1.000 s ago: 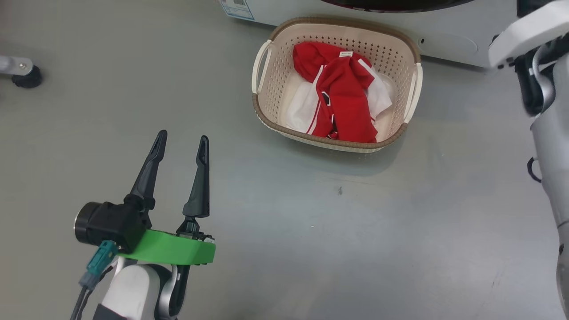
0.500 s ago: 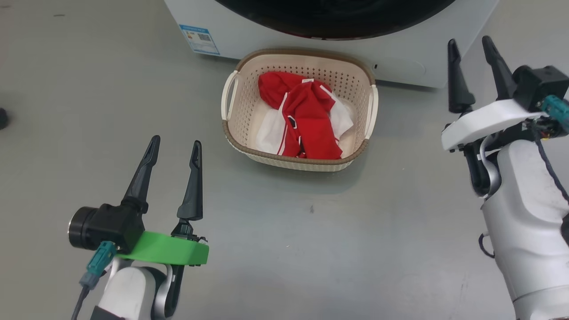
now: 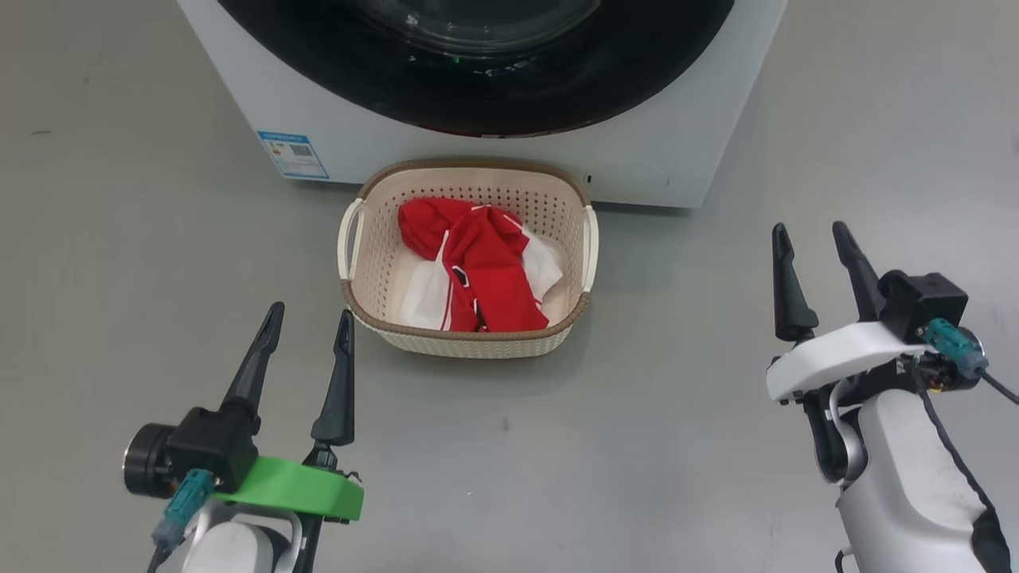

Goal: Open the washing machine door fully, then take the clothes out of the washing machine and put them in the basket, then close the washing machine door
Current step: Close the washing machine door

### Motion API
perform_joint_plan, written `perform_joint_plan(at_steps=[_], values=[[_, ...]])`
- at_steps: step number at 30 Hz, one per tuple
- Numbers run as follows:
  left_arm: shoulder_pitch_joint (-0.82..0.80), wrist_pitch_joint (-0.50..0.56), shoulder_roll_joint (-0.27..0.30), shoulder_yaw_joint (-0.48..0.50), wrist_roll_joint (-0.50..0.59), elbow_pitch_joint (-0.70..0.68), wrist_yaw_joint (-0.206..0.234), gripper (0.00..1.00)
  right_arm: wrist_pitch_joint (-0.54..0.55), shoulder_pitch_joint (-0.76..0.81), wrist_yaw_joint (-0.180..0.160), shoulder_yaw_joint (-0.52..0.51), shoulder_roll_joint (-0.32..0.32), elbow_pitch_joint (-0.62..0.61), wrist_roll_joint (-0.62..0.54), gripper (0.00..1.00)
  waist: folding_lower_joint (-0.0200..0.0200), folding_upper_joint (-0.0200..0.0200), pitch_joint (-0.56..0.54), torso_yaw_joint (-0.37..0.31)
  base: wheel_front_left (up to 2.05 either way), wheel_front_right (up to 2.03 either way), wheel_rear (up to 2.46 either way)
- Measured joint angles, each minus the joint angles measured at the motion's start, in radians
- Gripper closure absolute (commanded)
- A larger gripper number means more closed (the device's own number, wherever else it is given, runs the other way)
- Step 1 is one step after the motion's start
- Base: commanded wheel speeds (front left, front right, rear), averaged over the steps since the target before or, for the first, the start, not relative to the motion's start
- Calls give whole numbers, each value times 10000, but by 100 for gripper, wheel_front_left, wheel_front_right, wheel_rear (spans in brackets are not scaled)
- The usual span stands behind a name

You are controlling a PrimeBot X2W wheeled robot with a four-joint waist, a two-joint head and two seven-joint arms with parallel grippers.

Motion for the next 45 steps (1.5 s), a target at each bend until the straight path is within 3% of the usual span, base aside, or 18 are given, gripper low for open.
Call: perform_joint_plan(at_steps=[21, 45], values=[[1253, 0, 65, 117, 27, 422, -10, 0, 0, 2589, -17, 242, 217, -1455, -259, 0, 0, 0, -1454, -1316, 0, 0, 0], [1725, 0, 75, 182, 27, 456, -8, 0, 2, 3707, -286, 278, 345, -2470, -259, 0, -1, 0, -1851, -1564, 0, 0, 0]])
